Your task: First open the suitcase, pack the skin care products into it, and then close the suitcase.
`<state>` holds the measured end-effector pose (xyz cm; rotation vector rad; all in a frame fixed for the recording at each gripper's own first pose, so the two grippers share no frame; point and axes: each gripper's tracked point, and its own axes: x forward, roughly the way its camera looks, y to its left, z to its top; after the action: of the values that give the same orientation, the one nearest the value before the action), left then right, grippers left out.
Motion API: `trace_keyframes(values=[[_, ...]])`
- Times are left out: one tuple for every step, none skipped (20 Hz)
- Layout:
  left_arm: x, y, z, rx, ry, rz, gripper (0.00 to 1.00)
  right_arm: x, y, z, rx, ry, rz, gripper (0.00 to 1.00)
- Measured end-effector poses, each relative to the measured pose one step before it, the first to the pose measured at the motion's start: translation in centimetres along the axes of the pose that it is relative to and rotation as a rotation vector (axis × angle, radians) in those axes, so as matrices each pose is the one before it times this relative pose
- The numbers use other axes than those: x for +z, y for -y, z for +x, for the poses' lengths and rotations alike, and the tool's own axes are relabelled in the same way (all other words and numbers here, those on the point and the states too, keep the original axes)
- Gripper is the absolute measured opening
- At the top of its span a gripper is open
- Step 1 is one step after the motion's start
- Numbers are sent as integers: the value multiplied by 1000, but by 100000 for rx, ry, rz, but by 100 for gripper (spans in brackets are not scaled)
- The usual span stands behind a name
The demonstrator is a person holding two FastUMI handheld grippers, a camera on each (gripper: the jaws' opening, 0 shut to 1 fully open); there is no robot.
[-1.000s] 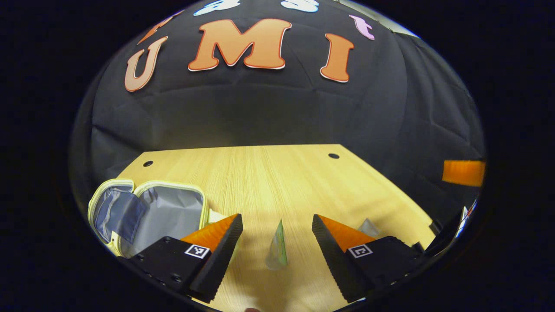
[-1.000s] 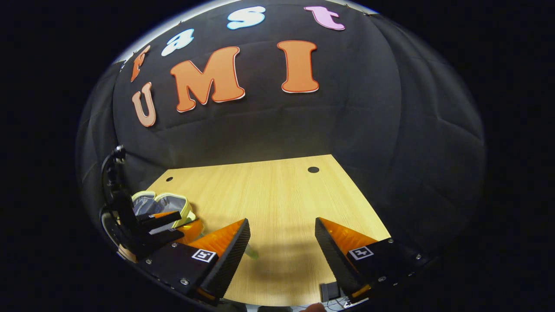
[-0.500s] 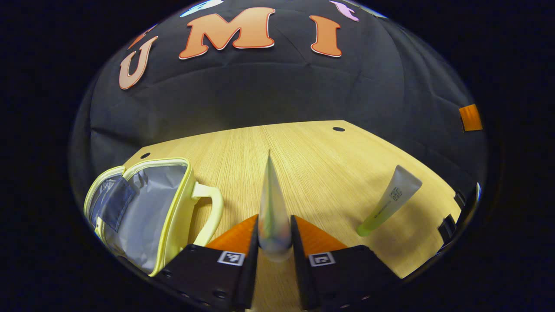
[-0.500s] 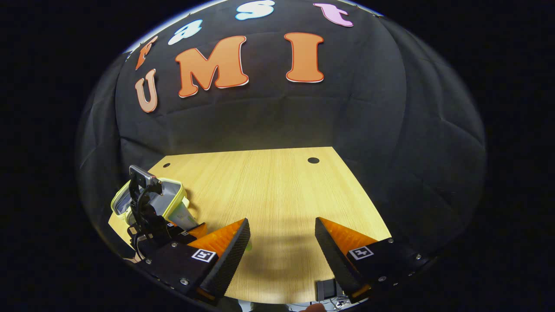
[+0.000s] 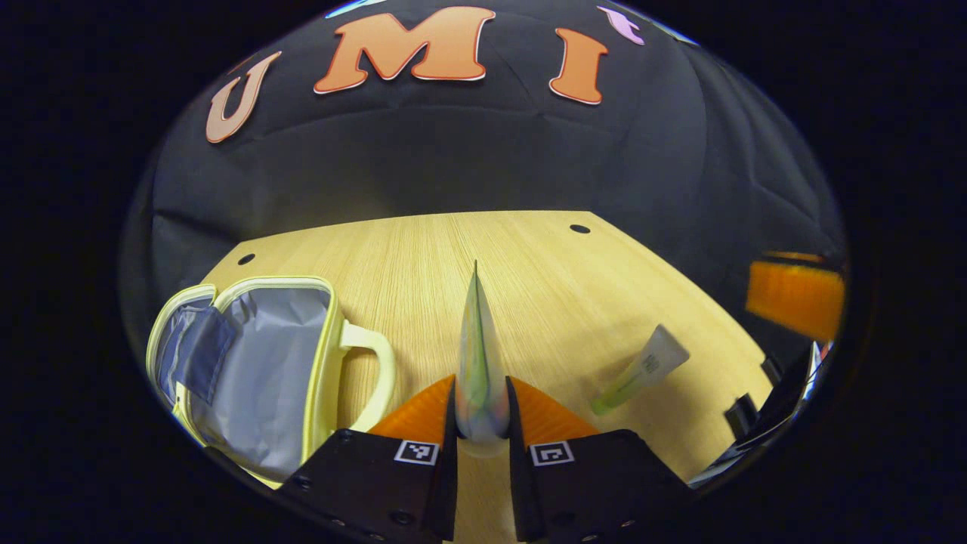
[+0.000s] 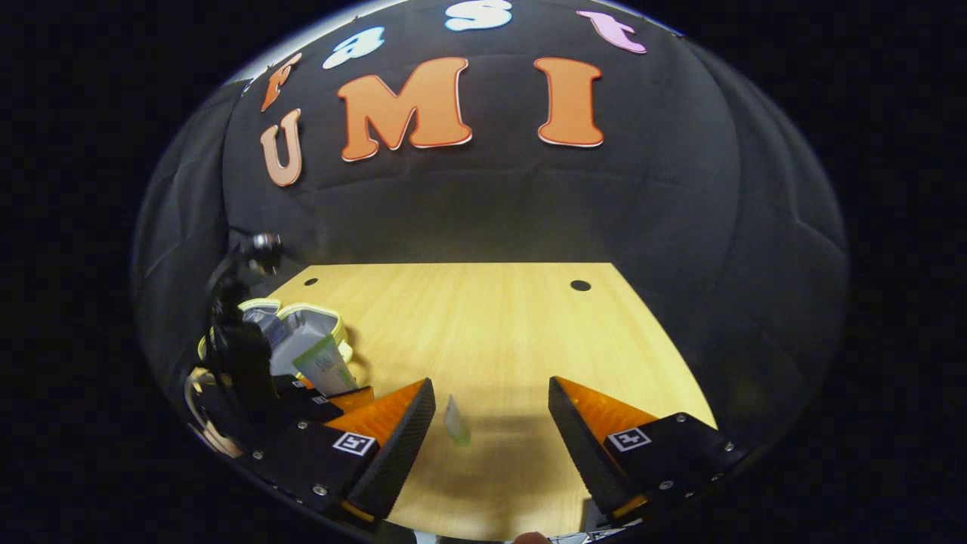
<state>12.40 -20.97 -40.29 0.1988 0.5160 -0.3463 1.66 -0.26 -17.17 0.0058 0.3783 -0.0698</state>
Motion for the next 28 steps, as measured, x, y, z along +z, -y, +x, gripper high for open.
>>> trace_keyframes(values=[[811, -471, -976, 441, -341, -520, 29, -335, -685, 574, 1807, -653, 792, 96], [480, -722, -1025, 819, -353, -238, 29, -730, -577, 653, 919, -1174, 729, 96], [556, -690, -945, 808, -421, -331, 29, -659, -305, 793, 624, -1479, 498, 96], [509, -776, -805, 669, -296, -558, 29, -787, -128, 822, -32, -2023, 336, 96], [433, -840, -796, 711, -436, -552, 29, -744, -159, 843, 621, -2008, 185, 96], [342, -1016, -615, 945, -201, -197, 29, -971, -121, 766, 291, -2542, 365, 96], [388, -1002, -611, 1193, 35, 598, 29, -748, -163, 711, 470, -2024, 477, 96], [194, -996, -455, 1308, 71, 843, 29, -801, 45, 632, 113, -1995, -81, 96], [120, -925, -325, 1146, -768, 332, 29, -753, 213, 451, -670, -1773, -581, 96], [-147, -835, -339, 255, -696, -461, 29, -888, 248, 323, -448, -1566, -717, 96], [73, -582, -253, -334, 333, -796, 29, -1032, 168, 847, -170, -1688, -330, 96], [75, -471, -182, 128, 46, -259, 29, -621, -191, 609, 434, -2375, -308, 96], [3, -591, -219, 187, -49, 555, 29, -563, -93, 541, 128, -1866, -196, 96], [-157, -560, 43, 673, -261, 363, 29, -407, -72, 528, 107, -1038, -304, 95], [-198, -501, 120, 423, -640, -538, 29, -239, -42, 408, -469, -736, -804, 93], [-272, -328, 174, -404, -529, -1236, 29, -259, 119, 286, -674, -672, -1181, 82], [-183, -192, 230, -639, -440, -1538, 29, 58, 44, 193, -602, -124, -840, 84], [-244, -124, 173, -897, -539, -646, 29, -66, 78, 342, -917, -181, -660, 76], [-76, -134, 38, -139, -168, 410, 29, -171, -154, 154, 81, -865, -534, 61], [-16, -394, 144, -19, 98, 770, 29, -473, 37, 346, -980, -1906, -928, 50], [-31, -253, 60, -80, -334, 484, 29, -459, 216, 189, -1231, -2048, -1119, 39], [-94, -374, 1, 73, -58, -96, 29, 115, -177, -131, -22, 510, -396, 34], [140, -358, 56, 64, -123, -416, 29, 143, -46, -235, -588, -460, 543, 29], [-11, -481, -63, 144, -476, -521, 29, 455, -124, -207, -13, -299, 615, 32], [83, -495, -228, -85, -829, -470, 29, 399, -247, -422, -46, -228, 122, 31], [135, -619, -299, -399, -516, -525, 29, 516, -242, -517, -412, -284, 3, 31], [203, -613, -265, -337, -877, -545, 29, 823, -477, -763, 509, -554, 796, 25], [162, -865, -352, -219, -1416, -296, 29, 772, -643, -690, 888, -488, 1273, 30]])
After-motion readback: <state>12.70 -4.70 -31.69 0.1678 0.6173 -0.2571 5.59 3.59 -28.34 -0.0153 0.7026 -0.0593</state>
